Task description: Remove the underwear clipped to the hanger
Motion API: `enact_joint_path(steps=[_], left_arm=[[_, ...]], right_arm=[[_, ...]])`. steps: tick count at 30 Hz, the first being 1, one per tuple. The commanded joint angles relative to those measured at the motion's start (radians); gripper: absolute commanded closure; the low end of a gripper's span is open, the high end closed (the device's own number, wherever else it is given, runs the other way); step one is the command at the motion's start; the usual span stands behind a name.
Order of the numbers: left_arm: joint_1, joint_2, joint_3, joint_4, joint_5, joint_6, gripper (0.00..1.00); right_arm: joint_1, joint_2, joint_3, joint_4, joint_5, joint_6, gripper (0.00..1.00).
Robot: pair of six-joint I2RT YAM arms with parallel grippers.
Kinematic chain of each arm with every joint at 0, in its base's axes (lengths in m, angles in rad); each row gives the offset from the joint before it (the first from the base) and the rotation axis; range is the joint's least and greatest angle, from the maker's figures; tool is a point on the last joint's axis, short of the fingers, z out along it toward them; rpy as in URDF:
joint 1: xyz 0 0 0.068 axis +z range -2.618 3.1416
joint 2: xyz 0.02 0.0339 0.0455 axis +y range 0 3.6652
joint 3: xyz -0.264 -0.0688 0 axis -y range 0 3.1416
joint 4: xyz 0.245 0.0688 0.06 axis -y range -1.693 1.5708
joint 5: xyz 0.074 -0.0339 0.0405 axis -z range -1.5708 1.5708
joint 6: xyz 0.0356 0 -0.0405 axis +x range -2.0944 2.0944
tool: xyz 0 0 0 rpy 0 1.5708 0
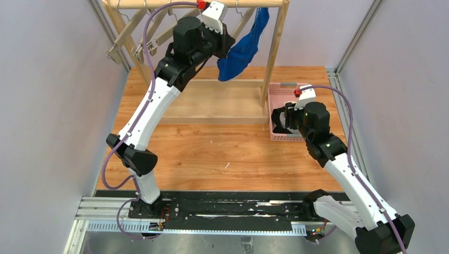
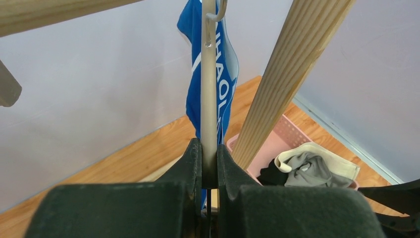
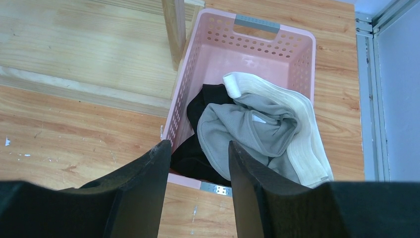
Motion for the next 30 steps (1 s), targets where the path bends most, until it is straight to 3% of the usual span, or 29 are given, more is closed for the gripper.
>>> enact_joint_path(steps=[1, 5, 15, 30], left_arm=[[-0.006, -0.091, -0.054, 0.122, -0.025, 0.011, 1.00], [-0.006, -0.149, -0.103, 0.183, -0.087, 0.030, 1.00], [-0.006, -0.230, -0.144, 0.121, -0.146, 0.086, 1.00], [-0.006, -0.474, -0.539, 0.064, -0.135, 0.083, 1.00]], right_arm=[[0.017, -0.013, -0.016, 0.020, 0.009, -0.019, 0.52], [0.017, -0.013, -0.018, 0.023, 0.010, -0.018, 0.52], [0.017, 0.000, -0.011, 0.025, 0.007, -0.015, 0.52], [0.017, -0.002, 0.009, 0.024, -0.003, 0.001, 0.52]])
